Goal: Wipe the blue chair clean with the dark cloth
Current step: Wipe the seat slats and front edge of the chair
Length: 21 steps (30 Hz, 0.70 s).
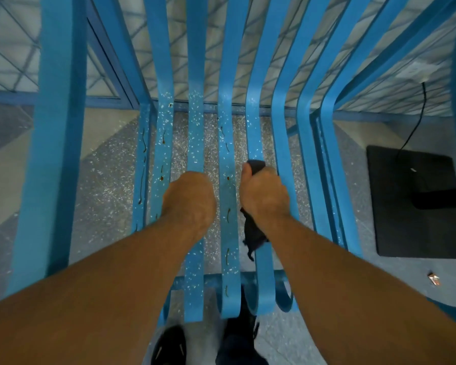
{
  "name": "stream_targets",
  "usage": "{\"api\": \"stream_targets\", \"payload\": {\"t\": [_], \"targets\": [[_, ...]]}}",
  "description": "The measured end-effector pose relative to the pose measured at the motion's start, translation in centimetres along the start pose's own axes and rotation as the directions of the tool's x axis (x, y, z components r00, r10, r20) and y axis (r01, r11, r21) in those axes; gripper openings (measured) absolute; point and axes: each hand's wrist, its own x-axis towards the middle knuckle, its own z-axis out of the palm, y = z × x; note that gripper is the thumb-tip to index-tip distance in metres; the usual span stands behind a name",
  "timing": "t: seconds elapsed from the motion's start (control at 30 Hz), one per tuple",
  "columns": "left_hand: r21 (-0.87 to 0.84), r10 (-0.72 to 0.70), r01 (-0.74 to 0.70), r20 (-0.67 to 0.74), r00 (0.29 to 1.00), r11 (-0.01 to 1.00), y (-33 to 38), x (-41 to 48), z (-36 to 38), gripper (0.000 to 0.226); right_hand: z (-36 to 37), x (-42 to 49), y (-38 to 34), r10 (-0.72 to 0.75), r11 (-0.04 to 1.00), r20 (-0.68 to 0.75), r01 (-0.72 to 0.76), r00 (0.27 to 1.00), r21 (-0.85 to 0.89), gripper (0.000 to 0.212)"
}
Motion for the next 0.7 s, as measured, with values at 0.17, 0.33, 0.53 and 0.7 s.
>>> {"api": "stream_targets", "payload": {"t": [0.17,0.33,0.53,0.7], "targets": [[-0.002,-0.027,0.027,0.0,1.0,1.0,0.0,0.3,0.4,0.012,-0.4,3.1,-2.1,-0.052,0.998,-0.057,0.055,0.997,0.035,0.054],[-0.047,-0.072,0.072,0.012,0.997,0.996,-0.1,0.9,-0.3,0.009,0.4,-0.7,1.1,-0.378,0.904,-0.021,0.364,0.926,-0.223,0.065],[-0.017,-0.029,0.028,-0.092,0.995,0.999,1.8,5.1,-2.3,0.014,-0.4,1.7,-0.4,-0.275,0.947,0.042,0.279,0.96,-0.158,0.067],[0.114,-0.011,0.019,-0.072,0.997,0.993,2.4,6.7,-2.1,0.014,-1.3,8.7,-5.9,-0.137,0.99,0.031,0.136,0.99,0.036,0.05]]}}
